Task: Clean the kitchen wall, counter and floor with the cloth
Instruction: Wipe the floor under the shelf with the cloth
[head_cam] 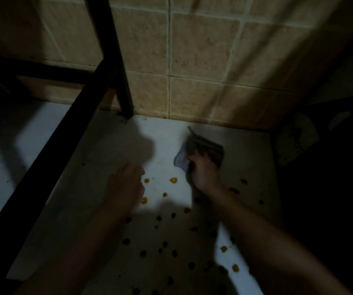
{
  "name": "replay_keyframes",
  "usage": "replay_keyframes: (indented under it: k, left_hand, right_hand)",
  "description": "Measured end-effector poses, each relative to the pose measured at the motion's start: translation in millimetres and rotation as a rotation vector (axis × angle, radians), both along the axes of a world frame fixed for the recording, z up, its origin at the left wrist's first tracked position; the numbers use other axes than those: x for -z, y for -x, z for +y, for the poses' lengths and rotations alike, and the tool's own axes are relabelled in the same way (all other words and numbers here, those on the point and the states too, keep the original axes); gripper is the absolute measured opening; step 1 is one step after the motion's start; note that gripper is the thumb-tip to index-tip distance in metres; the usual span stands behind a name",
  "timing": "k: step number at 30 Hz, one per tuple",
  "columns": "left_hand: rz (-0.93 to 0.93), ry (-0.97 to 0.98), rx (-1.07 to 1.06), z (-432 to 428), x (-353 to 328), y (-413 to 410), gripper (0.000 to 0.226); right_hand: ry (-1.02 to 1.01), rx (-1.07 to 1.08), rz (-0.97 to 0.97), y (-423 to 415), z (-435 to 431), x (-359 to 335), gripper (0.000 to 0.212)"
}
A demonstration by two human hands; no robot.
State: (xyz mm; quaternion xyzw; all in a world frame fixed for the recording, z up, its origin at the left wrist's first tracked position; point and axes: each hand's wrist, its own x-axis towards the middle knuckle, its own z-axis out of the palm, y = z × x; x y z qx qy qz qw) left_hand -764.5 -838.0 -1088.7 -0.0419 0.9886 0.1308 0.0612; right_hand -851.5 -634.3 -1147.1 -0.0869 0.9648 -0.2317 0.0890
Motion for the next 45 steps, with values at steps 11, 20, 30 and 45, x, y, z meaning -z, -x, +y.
replay_keyframes:
  k: [11, 20, 30, 45]
  left_hand:
    - [0.079, -0.13, 0.094, 24.9, 7.6, -2.9, 0.029]
    - [0.1, -0.129, 0.259, 69.0, 0.9, 2.9, 0.031]
    - [0.046, -0.068, 0.322, 56.2, 3.8, -16.8, 0.029]
    - [-0.196, 0.16, 0.046, -47.9, -17.9, -85.5, 0.037]
  right_hand:
    - [0.162, -0.157, -0.163, -16.1, 33.7, -1.2, 0.038]
    - [0.219, 0.399, -0.201, -43.0, 137.6, -8.1, 0.037]
    - [0.158, 0.301, -0.169, -91.6, 106.7, -6.2, 0.039]
    - [0.093, -0.261, -0.177, -81.6, -76.3, -22.3, 0.037]
